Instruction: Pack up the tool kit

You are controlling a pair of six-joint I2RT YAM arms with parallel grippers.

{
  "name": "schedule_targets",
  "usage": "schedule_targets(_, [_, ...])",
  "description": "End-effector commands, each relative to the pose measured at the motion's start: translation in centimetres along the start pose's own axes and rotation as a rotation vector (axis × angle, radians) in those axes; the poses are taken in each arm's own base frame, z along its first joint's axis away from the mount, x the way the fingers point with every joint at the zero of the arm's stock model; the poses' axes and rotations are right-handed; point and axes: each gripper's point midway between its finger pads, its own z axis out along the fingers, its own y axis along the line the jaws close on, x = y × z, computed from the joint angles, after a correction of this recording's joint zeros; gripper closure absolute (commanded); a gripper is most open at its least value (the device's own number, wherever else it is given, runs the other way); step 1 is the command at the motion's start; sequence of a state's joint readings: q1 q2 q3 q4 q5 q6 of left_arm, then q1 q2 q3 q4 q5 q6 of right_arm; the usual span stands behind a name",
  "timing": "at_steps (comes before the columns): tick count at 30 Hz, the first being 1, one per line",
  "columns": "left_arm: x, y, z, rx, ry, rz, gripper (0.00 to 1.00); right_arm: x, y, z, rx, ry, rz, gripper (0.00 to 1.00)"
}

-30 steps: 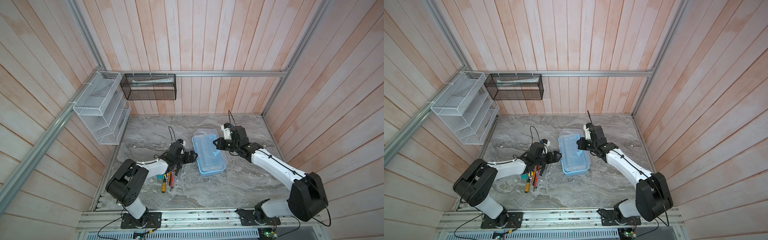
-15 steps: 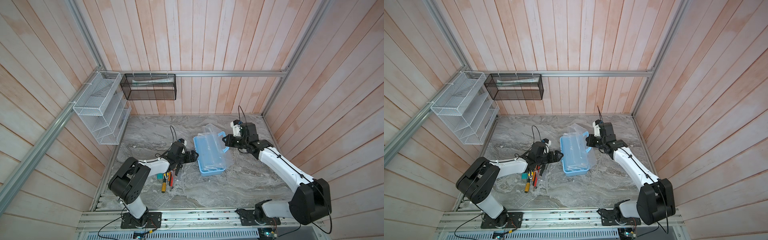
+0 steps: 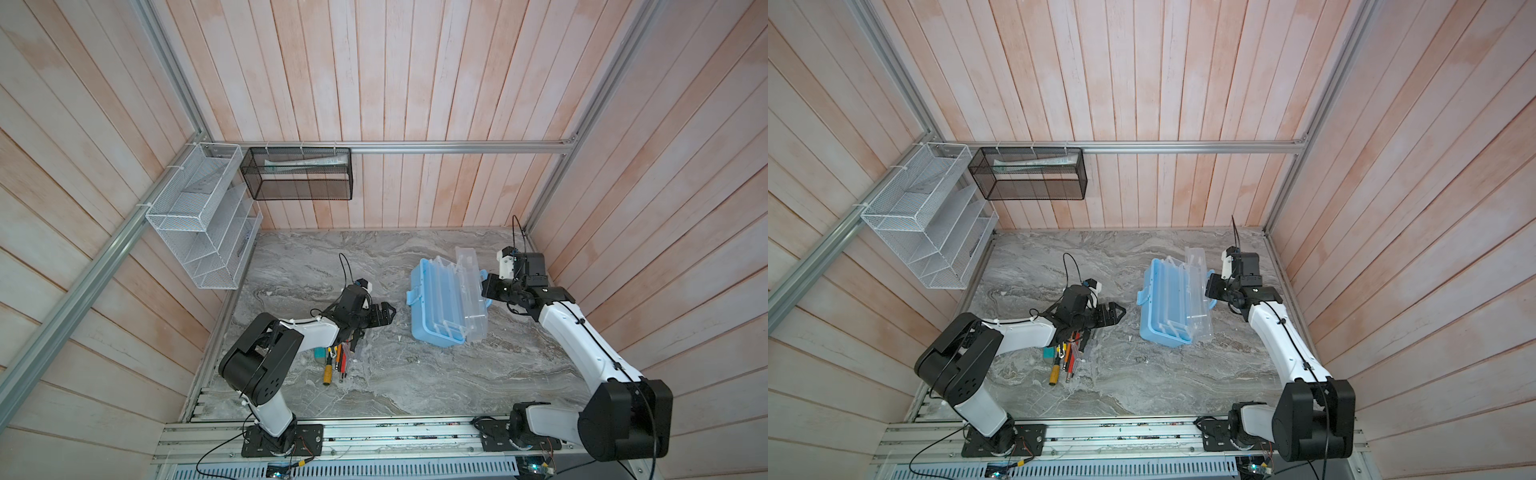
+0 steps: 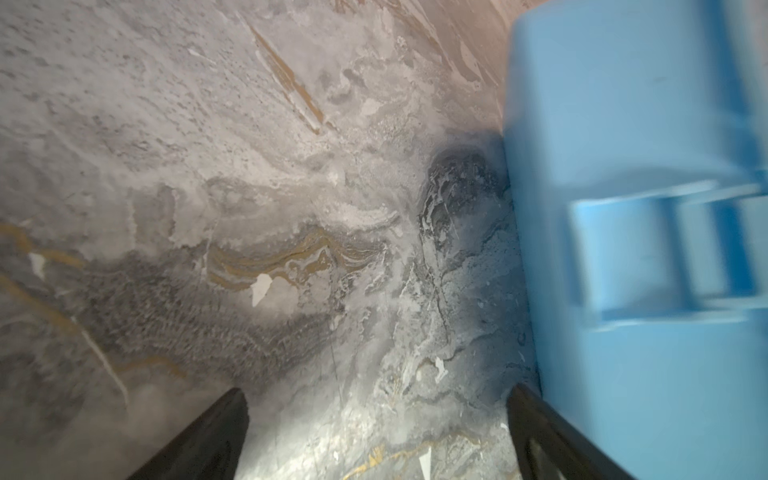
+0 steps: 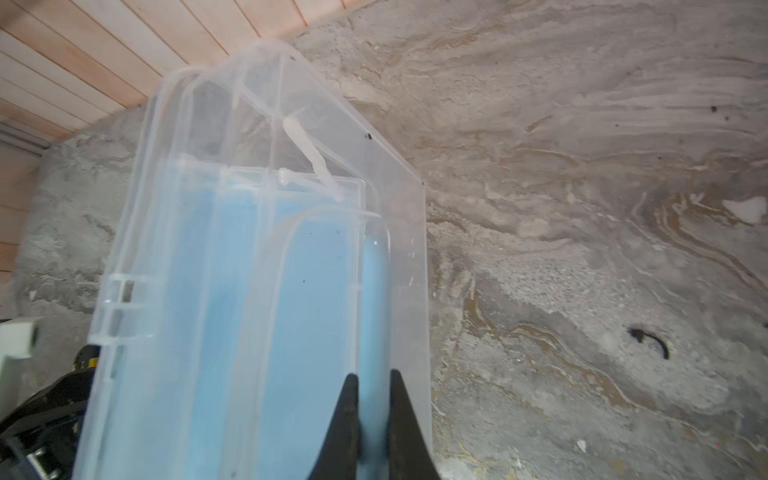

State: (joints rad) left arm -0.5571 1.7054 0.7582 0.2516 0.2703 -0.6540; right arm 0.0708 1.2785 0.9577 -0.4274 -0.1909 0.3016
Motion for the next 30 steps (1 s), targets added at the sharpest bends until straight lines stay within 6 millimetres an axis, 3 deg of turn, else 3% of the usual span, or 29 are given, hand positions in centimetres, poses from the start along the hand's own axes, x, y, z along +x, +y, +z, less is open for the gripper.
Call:
schedule_targets(1, [0.0, -1.2, 0.6, 0.053, 0.016, 0.035, 0.01, 1.7, -1.4, 0.1, 0.037, 0.042, 0.008, 0.97])
schedule_targets(6, [-0.6, -2.9, 0.8, 0.068, 0.014, 0.073, 0.01, 0.2, 2.3, -0.9, -0.16, -0.032, 0.026, 1.0])
schedule_targets(12, [-2.4, -4.4, -0.4, 0.081, -0.035, 0.085, 0.01, -1.2, 4.0, -2.2, -0.208, -0.075, 0.015, 1.0])
schedule_targets(16, [-3.2, -5.2, -1.0, 0.088, -0.048, 0.099, 0.01, -1.2, 6.2, -2.9, -0.278, -0.087, 0.016, 1.0])
schedule_targets(21, [-2.6, -4.8, -0.6, 0.088, -0.033, 0.085, 0.01, -0.6, 8.8, -2.7, -0.347, -0.083, 0.02, 1.0])
schedule_targets(30, [-1.2, -4.2, 0.4, 0.065, 0.004, 0.076, 0.01, -0.9, 10.7, -3.1, -0.428, -0.09, 0.036, 1.0])
